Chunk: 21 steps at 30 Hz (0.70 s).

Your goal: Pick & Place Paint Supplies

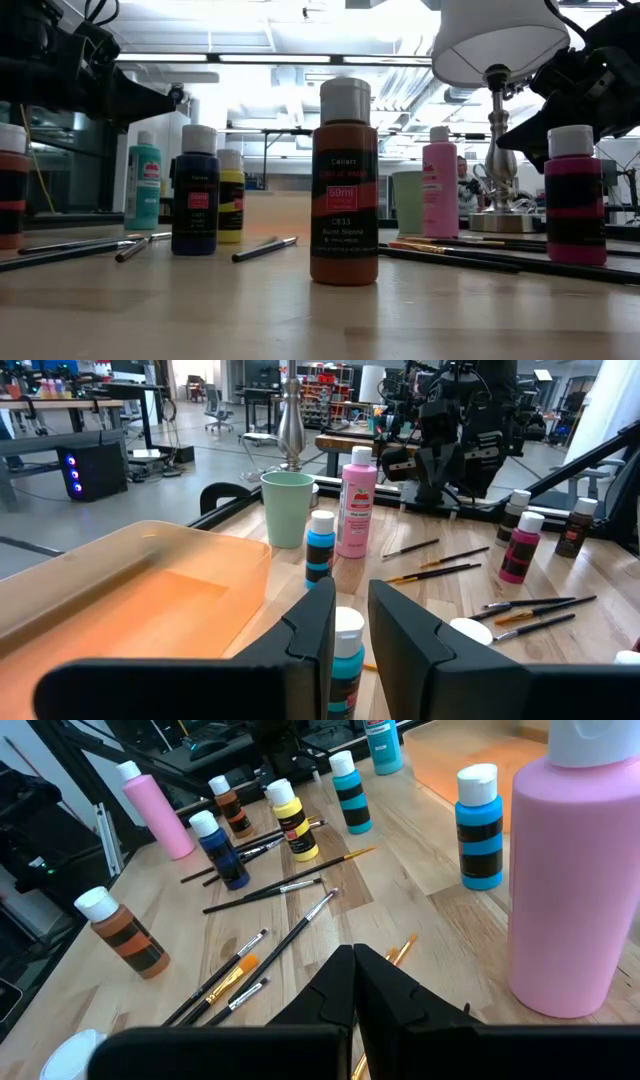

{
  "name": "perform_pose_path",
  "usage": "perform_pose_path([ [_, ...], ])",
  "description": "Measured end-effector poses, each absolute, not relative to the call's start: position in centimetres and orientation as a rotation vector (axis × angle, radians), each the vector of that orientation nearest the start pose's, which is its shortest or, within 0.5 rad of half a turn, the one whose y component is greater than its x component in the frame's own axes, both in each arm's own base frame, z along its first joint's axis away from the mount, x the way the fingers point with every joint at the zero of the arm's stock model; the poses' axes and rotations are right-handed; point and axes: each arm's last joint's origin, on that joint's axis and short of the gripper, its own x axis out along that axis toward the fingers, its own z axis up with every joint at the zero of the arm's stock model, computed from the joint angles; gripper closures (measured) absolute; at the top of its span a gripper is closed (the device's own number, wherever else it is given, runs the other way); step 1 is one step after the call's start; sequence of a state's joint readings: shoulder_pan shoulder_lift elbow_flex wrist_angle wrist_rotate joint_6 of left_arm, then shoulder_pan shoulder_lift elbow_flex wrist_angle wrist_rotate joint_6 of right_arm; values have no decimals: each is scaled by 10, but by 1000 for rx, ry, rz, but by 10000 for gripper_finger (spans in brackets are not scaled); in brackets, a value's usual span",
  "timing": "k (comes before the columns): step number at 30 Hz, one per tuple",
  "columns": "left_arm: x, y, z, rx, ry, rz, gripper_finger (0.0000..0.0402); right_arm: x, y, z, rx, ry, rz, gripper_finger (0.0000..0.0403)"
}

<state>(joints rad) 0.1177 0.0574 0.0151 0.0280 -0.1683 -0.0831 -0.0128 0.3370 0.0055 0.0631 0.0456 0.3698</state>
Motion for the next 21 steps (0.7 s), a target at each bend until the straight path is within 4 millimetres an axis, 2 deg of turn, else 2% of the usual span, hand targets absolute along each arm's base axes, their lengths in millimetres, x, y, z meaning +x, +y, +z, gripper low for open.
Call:
perform_pose_path([
  [14, 98, 18, 167, -51, 0, 331, 341, 115, -3, 142, 363, 255, -107, 401],
  [21, 104, 19, 163, 23, 74, 352, 341, 115, -3, 142, 363, 254, -107, 401],
])
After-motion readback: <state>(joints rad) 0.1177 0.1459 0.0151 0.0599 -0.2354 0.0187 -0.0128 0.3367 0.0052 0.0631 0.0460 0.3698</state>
